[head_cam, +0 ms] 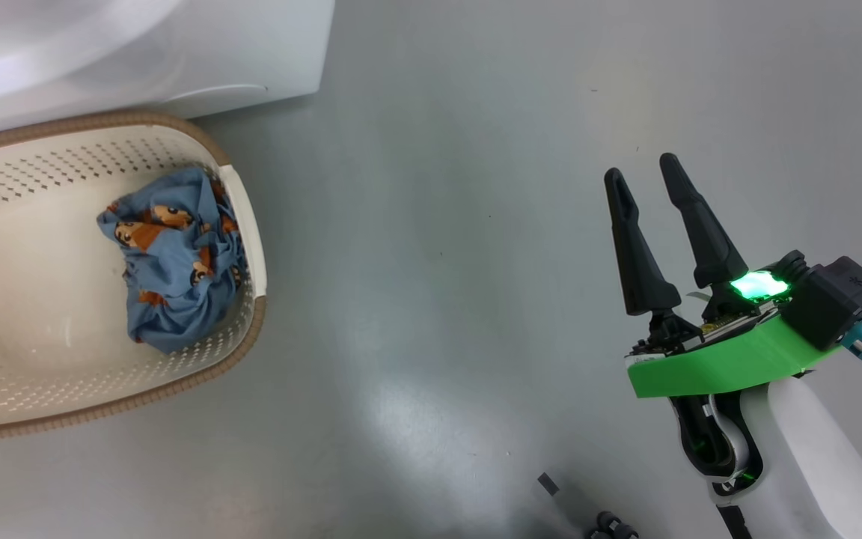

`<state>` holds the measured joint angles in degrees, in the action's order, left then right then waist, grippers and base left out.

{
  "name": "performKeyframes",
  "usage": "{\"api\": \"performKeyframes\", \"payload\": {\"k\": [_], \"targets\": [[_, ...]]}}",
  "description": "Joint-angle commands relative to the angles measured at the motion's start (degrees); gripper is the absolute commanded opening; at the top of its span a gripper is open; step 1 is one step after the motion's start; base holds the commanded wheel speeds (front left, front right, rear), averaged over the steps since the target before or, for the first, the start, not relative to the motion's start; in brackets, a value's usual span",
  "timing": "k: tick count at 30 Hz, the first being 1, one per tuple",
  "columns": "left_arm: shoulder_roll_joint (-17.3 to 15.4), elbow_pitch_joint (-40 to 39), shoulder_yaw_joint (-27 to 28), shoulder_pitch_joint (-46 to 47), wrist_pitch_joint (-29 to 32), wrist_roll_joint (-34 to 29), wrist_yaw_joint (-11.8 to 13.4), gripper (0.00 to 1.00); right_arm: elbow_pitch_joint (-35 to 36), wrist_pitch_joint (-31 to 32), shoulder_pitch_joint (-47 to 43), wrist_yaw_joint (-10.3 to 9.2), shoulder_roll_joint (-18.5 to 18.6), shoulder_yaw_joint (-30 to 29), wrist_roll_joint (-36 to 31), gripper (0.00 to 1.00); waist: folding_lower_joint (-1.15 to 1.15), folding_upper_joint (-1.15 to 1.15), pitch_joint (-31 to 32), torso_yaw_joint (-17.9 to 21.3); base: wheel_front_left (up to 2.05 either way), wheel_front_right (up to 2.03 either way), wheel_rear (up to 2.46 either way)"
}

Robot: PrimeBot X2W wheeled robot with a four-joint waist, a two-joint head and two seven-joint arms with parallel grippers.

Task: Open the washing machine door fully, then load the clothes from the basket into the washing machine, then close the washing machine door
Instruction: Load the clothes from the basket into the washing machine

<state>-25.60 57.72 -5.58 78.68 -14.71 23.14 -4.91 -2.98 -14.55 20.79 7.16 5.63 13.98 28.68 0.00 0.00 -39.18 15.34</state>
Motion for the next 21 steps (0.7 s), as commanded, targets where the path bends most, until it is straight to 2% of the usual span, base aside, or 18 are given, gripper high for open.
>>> {"api": "performKeyframes", "payload": {"k": [1, 6, 10, 13, 21], "targets": [[-2.09, -2.84, 1.4, -1.94, -0.29, -0.18, 0.34, 1.0, 1.33, -0.45, -0.61, 0.33, 0.51, 0.36, -0.11, 1.0, 0.0, 0.0, 0.32, -0.28, 0.0, 0.0, 0.0], [-0.45, -6.53, 5.18, -6.31, -0.29, -1.45, -0.06, 1.0, 1.24, -0.45, -0.63, 0.33, 0.62, 0.28, -0.24, 1.0, 0.0, 0.0, 1.72, -0.64, 0.0, 0.0, 0.0], [-0.19, -7.13, 5.16, -7.13, -0.29, -4.16, -1.16, 1.0, 1.03, -0.45, -0.57, 0.33, 0.87, 0.1, -0.17, 1.0, 0.0, 0.0, 2.67, -0.87, 0.0, 0.0, 0.0], [0.71, -8.65, 9.02, -9.62, -0.29, -3.15, -1.7, 1.0, 0.87, -0.45, -0.45, 0.33, 1.15, -0.17, -0.15, 1.0, 0.0, 0.0, 3.49, -1.19, 0.0, 0.0, 0.0], [4.36, -14.48, 13.69, -18.96, -0.29, -5.85, -2.3, 1.0, -0.34, -0.45, -1.18, 0.33, 2.25, -0.44, -0.14, 1.0, 0.0, 0.0, 7.94, -1.97, 0.0, 0.0, 0.0]]}}
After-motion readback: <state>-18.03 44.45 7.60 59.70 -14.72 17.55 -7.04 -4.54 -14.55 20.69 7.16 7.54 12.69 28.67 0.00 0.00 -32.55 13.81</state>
